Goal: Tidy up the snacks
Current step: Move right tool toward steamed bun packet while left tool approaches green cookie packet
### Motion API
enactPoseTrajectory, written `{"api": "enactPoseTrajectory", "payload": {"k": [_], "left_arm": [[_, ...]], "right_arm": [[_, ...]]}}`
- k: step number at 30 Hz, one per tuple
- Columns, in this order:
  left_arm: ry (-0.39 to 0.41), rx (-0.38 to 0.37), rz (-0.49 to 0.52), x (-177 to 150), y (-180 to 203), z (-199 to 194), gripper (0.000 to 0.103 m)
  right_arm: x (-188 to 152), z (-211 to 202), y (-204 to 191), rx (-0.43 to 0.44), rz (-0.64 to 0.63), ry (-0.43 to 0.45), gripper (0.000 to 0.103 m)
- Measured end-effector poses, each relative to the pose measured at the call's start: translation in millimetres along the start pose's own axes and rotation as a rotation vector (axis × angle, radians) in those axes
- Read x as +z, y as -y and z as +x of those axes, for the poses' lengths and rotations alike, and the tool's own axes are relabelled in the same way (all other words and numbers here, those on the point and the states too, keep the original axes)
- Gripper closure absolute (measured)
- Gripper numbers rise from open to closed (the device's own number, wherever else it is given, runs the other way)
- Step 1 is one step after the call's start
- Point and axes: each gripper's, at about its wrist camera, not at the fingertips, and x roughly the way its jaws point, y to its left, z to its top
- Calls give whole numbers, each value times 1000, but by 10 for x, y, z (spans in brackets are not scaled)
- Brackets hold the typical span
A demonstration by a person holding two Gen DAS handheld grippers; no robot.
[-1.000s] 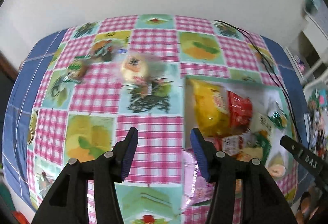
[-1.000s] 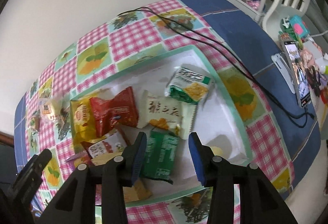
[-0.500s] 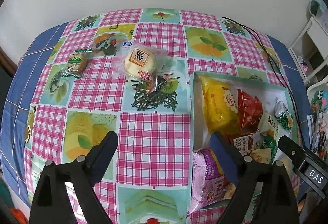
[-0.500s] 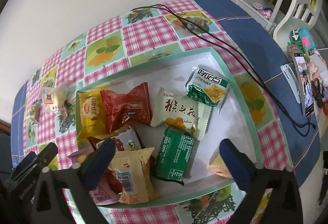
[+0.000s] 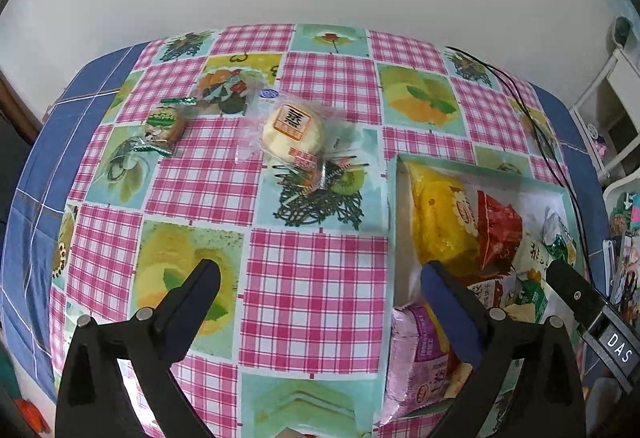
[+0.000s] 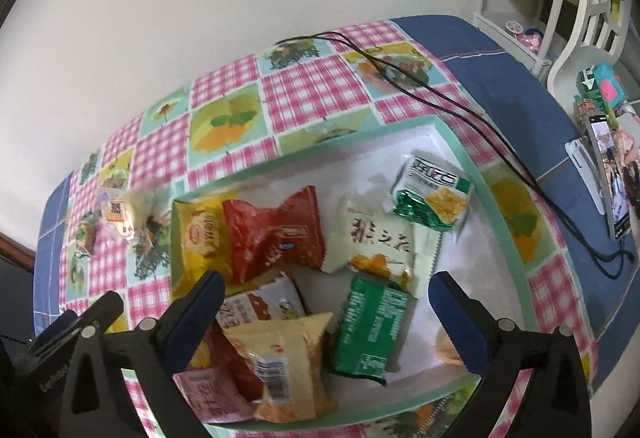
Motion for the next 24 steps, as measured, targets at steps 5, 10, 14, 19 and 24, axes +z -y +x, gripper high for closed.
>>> {"api": "enactPoseTrajectory", "payload": {"k": [5,10,14,19,24], "left_arm": [[22,18,-12,44,-132,-39,3],[56,40,-37,107,-356,-93,3],[83,55,-79,165,-613,-127,3],[100,112,-99,203,-945,-140,3],[109,160,-144,230,-1342,-146,3]], "right_arm": [[-24,-39,-230,13,-42,70,0],[-49,-40,-510,20,-89,77,0],[-91,-38,-793,24,-130,79,0],[-198,-16,-1236,54,-196,69,0],[-329,15,-1699,79,-282,62,0]]}}
